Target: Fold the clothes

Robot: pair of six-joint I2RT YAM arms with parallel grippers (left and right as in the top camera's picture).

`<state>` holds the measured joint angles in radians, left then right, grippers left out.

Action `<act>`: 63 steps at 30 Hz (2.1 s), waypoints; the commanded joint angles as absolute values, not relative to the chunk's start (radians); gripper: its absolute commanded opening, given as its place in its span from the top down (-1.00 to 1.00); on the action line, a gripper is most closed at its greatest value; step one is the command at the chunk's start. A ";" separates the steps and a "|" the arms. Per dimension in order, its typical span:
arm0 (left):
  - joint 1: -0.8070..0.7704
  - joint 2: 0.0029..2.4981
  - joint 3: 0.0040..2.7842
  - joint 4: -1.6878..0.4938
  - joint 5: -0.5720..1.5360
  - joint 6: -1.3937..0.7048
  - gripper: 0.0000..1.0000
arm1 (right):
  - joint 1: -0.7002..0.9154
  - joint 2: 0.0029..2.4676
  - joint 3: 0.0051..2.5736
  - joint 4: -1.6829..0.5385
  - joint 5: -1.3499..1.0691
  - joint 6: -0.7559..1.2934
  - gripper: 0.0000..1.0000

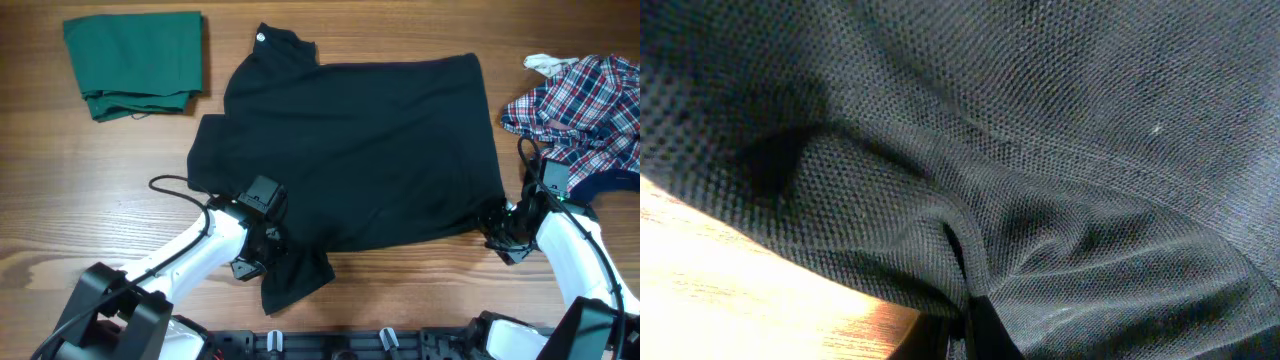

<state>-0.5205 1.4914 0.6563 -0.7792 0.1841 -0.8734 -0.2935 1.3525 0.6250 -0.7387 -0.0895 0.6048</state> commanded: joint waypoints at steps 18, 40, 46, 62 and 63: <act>-0.517 1.523 0.638 -0.775 0.186 -0.872 0.92 | -0.292 1.502 0.624 -0.598 -0.110 0.682 0.03; -0.517 1.523 0.638 -0.777 0.190 -0.872 0.92 | -0.271 1.555 0.624 -0.616 0.056 0.719 0.76; -0.517 1.520 0.638 -0.779 0.211 -0.867 0.92 | -0.271 1.555 0.636 -0.639 0.045 0.762 0.91; -0.517 1.248 0.662 -0.856 0.208 -0.841 0.92 | -0.271 1.423 0.730 -0.722 0.003 0.759 0.92; -0.517 1.239 0.662 -0.853 0.206 -0.836 0.92 | -0.271 1.406 0.730 -0.719 -0.007 0.759 0.92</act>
<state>-0.5171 1.2781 0.6582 -0.8532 0.2100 -0.8581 -0.2699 1.4662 0.7151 -0.7296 0.0074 0.7448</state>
